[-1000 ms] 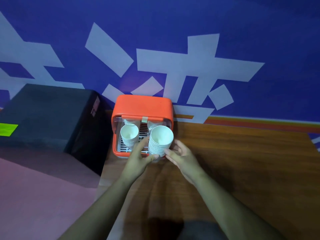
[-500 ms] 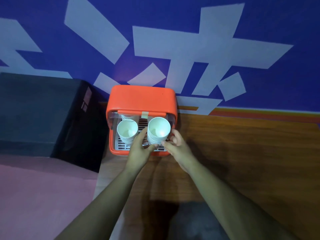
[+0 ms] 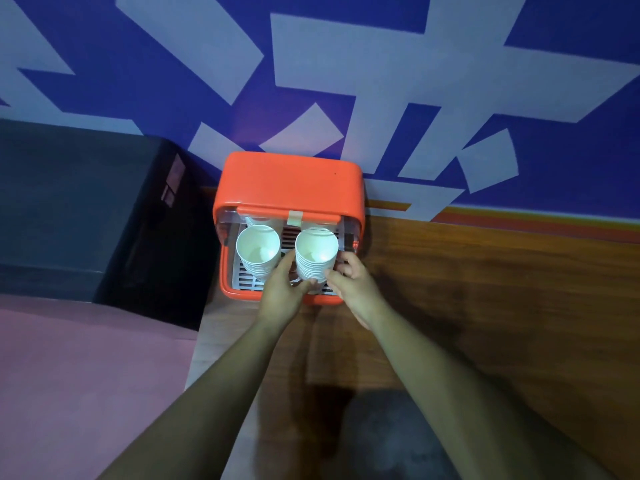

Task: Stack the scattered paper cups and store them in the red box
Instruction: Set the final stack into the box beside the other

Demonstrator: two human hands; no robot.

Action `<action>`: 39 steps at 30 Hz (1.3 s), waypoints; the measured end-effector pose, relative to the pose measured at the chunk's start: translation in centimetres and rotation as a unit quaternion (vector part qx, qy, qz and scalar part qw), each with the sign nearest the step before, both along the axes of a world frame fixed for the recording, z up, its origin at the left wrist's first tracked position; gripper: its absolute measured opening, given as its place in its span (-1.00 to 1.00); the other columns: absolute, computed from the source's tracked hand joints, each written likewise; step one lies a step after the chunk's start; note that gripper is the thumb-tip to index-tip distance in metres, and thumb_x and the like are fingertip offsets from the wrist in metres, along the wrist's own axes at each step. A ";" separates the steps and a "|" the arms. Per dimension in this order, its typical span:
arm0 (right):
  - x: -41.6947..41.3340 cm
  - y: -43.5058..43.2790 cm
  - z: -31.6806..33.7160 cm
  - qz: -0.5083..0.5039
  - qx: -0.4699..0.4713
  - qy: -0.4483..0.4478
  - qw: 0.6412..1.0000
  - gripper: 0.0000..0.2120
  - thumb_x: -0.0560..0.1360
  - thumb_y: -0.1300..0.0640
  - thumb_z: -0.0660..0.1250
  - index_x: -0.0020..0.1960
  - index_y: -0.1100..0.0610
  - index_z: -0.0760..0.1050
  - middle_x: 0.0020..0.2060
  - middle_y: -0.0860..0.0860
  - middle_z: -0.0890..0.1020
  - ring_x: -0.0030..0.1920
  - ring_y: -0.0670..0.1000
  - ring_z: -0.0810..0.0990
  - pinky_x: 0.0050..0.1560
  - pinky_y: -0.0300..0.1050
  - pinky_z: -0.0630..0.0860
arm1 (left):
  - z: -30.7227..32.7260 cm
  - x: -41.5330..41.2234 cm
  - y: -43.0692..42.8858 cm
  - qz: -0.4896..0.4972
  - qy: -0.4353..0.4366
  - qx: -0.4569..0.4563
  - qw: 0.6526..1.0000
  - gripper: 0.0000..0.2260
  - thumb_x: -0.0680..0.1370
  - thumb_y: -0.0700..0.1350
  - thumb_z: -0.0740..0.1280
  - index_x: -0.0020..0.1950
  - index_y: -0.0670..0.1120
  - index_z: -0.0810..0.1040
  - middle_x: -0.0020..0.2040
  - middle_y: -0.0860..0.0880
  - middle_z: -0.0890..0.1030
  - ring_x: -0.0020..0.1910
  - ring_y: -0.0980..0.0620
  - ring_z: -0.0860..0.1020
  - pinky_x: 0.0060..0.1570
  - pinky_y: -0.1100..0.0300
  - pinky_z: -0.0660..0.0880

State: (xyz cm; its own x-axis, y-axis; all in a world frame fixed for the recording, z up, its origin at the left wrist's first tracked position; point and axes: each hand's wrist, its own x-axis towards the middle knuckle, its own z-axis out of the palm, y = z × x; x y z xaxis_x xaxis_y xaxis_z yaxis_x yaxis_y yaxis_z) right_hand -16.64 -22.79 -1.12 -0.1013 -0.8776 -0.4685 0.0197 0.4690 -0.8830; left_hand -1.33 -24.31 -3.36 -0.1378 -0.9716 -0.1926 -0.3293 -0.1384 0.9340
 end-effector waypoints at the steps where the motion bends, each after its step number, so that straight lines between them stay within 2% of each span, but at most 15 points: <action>1: -0.1 -0.2 -0.1 -0.001 0.003 0.002 1.000 -0.72 0.57 0.30 0.30 0.23 0.06 0.45 0.17 0.11 0.63 0.21 0.07 0.61 0.27 0.03 0.53 | 0.0 0.0 -0.1 0.000 -0.004 -0.002 1.000 -0.52 0.46 -0.31 0.48 0.32 0.01 0.51 0.11 0.07 0.63 0.07 0.24 0.57 0.01 0.51 0.43; 7: -0.2 0.4 -0.9 -0.025 0.014 0.006 1.000 -0.69 0.53 0.26 0.32 0.24 0.07 0.44 0.16 0.06 0.65 0.20 0.03 0.61 0.28 0.09 0.52 | -0.4 -0.3 0.5 -0.011 0.004 -0.015 1.000 -0.51 0.47 -0.29 0.48 0.37 -0.06 0.50 0.15 0.07 0.65 0.12 0.21 0.59 0.10 0.38 0.49; 11: -0.5 0.7 -1.0 -0.029 0.005 0.025 0.999 -0.66 0.51 0.17 0.36 0.25 -0.01 0.44 0.17 -0.03 0.65 0.21 -0.03 0.60 0.28 0.07 0.52 | -0.5 -0.8 0.6 -0.005 0.016 -0.020 1.000 -0.49 0.48 -0.30 0.48 0.40 -0.07 0.48 0.17 0.07 0.64 0.14 0.17 0.58 0.06 0.41 0.50; 16: 0.4 -0.1 -0.8 -0.035 -0.006 0.031 0.999 -0.65 0.52 0.24 0.35 0.26 0.03 0.40 0.18 0.03 0.63 0.22 -0.01 0.59 0.20 -0.07 0.53 | -0.5 -1.2 0.0 0.011 -0.005 -0.012 1.000 -0.47 0.51 -0.28 0.47 0.44 -0.06 0.44 0.24 0.03 0.62 0.21 0.04 0.58 0.18 0.15 0.55; 18: 0.7 -0.3 -1.1 -0.045 -0.006 0.031 0.998 -0.57 0.48 0.23 0.38 0.31 0.05 0.39 0.19 0.06 0.63 0.21 0.03 0.59 0.11 -0.14 0.54 | -0.5 -1.2 -0.1 0.007 -0.006 -0.007 1.000 -0.46 0.52 -0.27 0.45 0.46 -0.04 0.43 0.27 0.03 0.61 0.25 0.05 0.56 0.23 0.13 0.53; 20: 0.9 -0.3 -1.2 -0.039 -0.007 0.036 0.999 -0.46 0.45 0.31 0.40 0.37 0.06 0.35 0.21 0.06 0.60 0.18 0.01 0.59 -0.01 -0.26 0.54 | -0.3 -0.9 0.1 -0.013 0.002 -0.007 1.000 -0.45 0.53 -0.26 0.44 0.49 0.01 0.41 0.30 0.10 0.60 0.28 0.12 0.55 0.25 0.19 0.51; 22: 0.9 -0.3 -1.5 -0.028 -0.017 0.053 0.998 -0.32 0.36 0.27 0.47 0.40 0.00 0.31 0.26 0.03 0.56 0.22 -0.02 0.57 -0.01 -0.23 0.59 | -0.3 -0.2 0.7 -0.039 -0.001 0.012 0.999 -0.46 0.53 -0.24 0.44 0.48 0.04 0.43 0.29 0.13 0.61 0.26 0.18 0.56 0.24 0.25 0.50; 24: 1.2 -0.3 -1.7 -0.025 -0.030 0.096 0.995 -0.21 0.25 0.13 0.53 0.40 -0.12 0.29 0.29 -0.02 0.55 0.26 -0.03 0.56 0.16 -0.03 0.59 | -0.4 1.2 1.4 -0.036 -0.027 0.042 0.998 -0.56 0.52 -0.22 0.45 0.39 -0.03 0.52 0.23 0.06 0.64 0.20 0.14 0.59 0.25 0.16 0.53; 25: 1.2 -0.3 -2.2 -0.024 -0.039 0.112 0.993 -0.19 0.22 0.09 0.54 0.39 -0.16 0.30 0.28 -0.04 0.55 0.27 -0.04 0.55 0.24 0.05 0.56 | -0.4 2.0 1.7 -0.020 -0.043 0.052 0.997 -0.67 0.51 -0.20 0.47 0.27 -0.08 0.58 0.16 0.02 0.66 0.12 0.12 0.60 0.19 0.12 0.55; 27: 1.4 -0.4 -2.5 -0.018 -0.046 0.124 0.991 -0.21 0.22 0.13 0.57 0.36 -0.15 0.31 0.26 -0.06 0.56 0.26 -0.04 0.55 0.29 0.10 0.51 | -0.3 4.0 2.3 0.029 -0.068 0.053 0.996 -0.85 0.49 -0.18 0.50 -0.03 -0.09 0.55 -0.12 0.00 0.63 -0.15 0.11 0.57 -0.06 0.21 0.50; 29: 1.7 -0.5 -2.3 -0.017 -0.055 0.141 0.988 -0.24 0.25 0.19 0.59 0.34 -0.10 0.32 0.23 -0.07 0.56 0.25 -0.04 0.55 0.30 0.08 0.50 | 0.1 5.7 2.3 0.097 -0.100 0.041 0.989 -0.73 0.47 -0.14 0.53 -0.12 -0.08 0.42 -0.22 -0.04 0.53 -0.27 0.06 0.46 -0.26 0.34 0.37; 31: 1.8 -0.5 -2.3 -0.019 -0.061 0.150 0.987 -0.26 0.28 0.22 0.59 0.35 -0.04 0.33 0.22 -0.06 0.56 0.24 -0.03 0.55 0.30 0.05 0.50 | 0.4 6.9 1.6 0.145 -0.113 0.030 0.982 -0.64 0.44 -0.07 0.57 -0.01 -0.10 0.40 -0.09 -0.10 0.53 -0.19 0.03 0.50 -0.24 0.38 0.40; 33: 2.0 -0.5 -2.4 -0.023 -0.064 0.161 0.985 -0.26 0.29 0.20 0.59 0.37 0.00 0.33 0.24 -0.04 0.56 0.24 -0.02 0.55 0.28 0.04 0.51 | 0.2 7.2 0.6 0.136 -0.103 0.014 0.985 -0.49 0.40 -0.02 0.61 0.17 -0.11 0.40 0.11 -0.10 0.50 0.00 0.01 0.54 -0.01 0.23 0.53; 35: 2.1 -0.4 -2.3 -0.024 -0.062 0.171 0.983 -0.27 0.29 0.16 0.58 0.37 -0.01 0.32 0.24 -0.05 0.56 0.22 -0.01 0.56 0.27 0.06 0.52 | -0.2 7.0 -0.1 0.110 -0.086 -0.006 0.990 -0.35 0.37 -0.03 0.62 0.34 -0.10 0.37 0.25 -0.06 0.48 0.19 0.01 0.52 0.19 0.12 0.52; 39: 2.1 -0.4 -2.4 -0.028 -0.064 0.191 0.979 -0.25 0.29 0.10 0.57 0.39 -0.01 0.31 0.25 -0.05 0.56 0.23 -0.02 0.56 0.28 0.02 0.51 | -0.4 6.2 -1.1 0.118 -0.045 -0.037 0.991 -0.29 0.37 -0.10 0.63 0.39 -0.03 0.32 0.27 0.07 0.46 0.25 0.11 0.50 0.23 0.25 0.46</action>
State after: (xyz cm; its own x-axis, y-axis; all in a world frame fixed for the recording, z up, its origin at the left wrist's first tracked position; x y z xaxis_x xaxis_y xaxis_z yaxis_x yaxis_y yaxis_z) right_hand -14.49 -23.14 -3.53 -0.2966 -0.9152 -0.2729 -0.3011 0.3608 -0.8827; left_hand 4.83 -25.44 -3.80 0.1101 -0.9866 -0.1203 -0.3780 -0.1535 0.9130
